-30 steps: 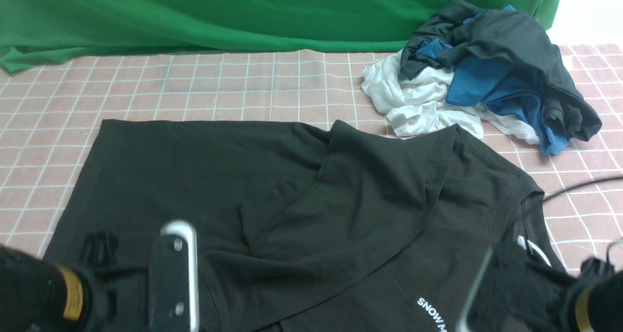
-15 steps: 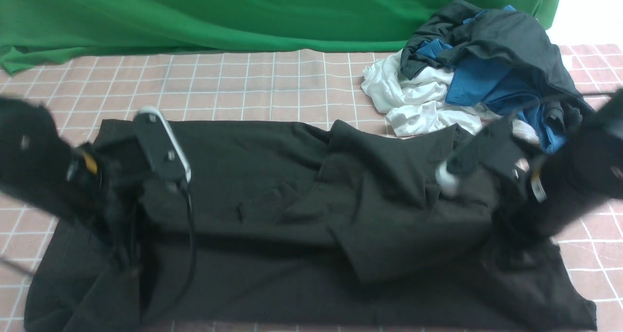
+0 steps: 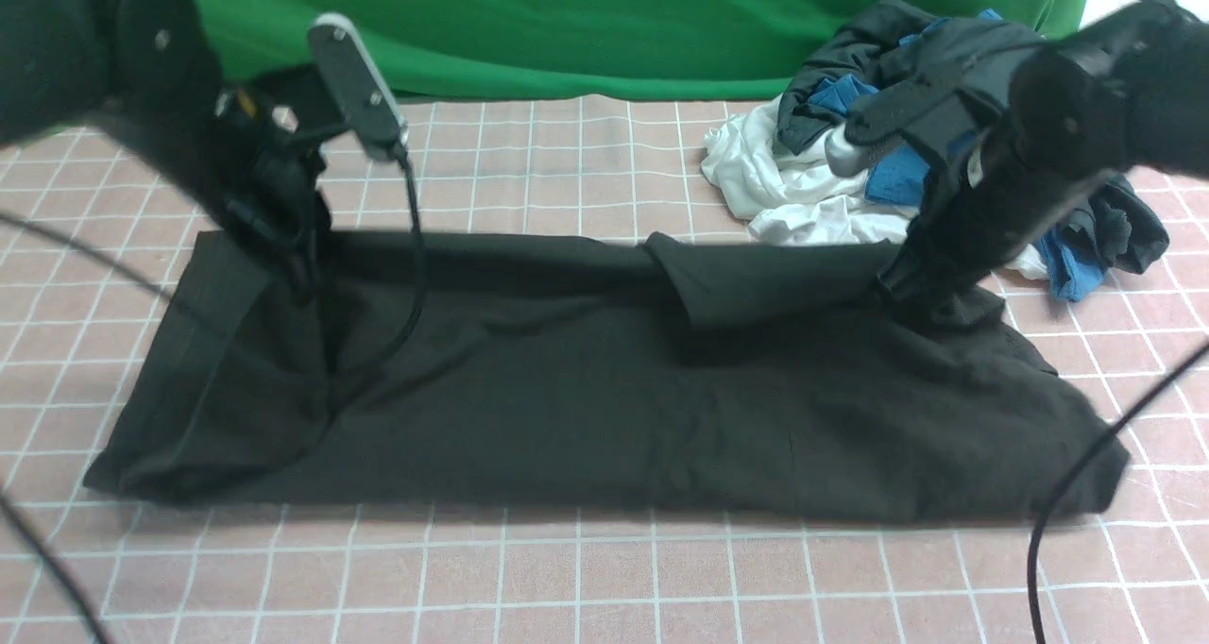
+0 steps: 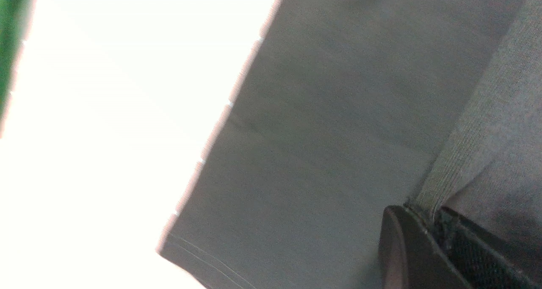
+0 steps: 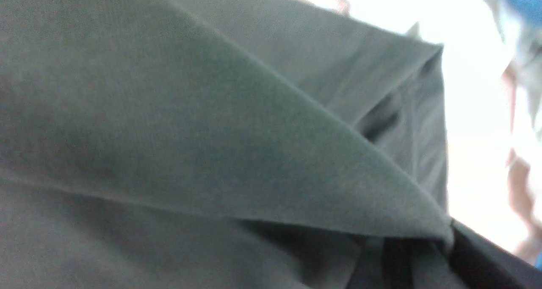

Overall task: Fold a long-sleeved shirt over a pink coffee tablecloth.
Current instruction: 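Fold the black garment in half by bringing its near edge over to the far edge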

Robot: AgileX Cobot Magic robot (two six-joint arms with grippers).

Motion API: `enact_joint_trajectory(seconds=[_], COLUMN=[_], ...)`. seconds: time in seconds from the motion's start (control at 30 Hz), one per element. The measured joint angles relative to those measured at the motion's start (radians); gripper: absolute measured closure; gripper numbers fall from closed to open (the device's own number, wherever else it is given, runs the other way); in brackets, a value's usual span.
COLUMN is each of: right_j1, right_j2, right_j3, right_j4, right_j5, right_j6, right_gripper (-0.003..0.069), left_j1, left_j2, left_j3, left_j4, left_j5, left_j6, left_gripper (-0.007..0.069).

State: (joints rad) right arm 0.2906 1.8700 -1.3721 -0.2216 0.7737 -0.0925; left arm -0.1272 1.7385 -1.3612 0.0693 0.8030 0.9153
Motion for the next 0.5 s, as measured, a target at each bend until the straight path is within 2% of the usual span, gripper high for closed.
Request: enact_joint_trajectory(seconds=[0.3,0.5], right_j1=[-0.029,-0.030], right_j2=[0.153,0.167], right_j3=[-0.097,-0.100], right_j4=[0.004,0.008], right_j5=[-0.029,-0.062], right_j6=[-0.028,-0.015], right_gripper=[0.0606,0.0606], left_j1=[0.000,0.000], left_j2=[0.159,0.184], left_j3=[-0.111,-0.111], left_j4=[0.041,0.101], left_j5=[-0.019,-0.067], left_j6=[-0.016,-0.082], left_gripper=[0.0592,0.0592])
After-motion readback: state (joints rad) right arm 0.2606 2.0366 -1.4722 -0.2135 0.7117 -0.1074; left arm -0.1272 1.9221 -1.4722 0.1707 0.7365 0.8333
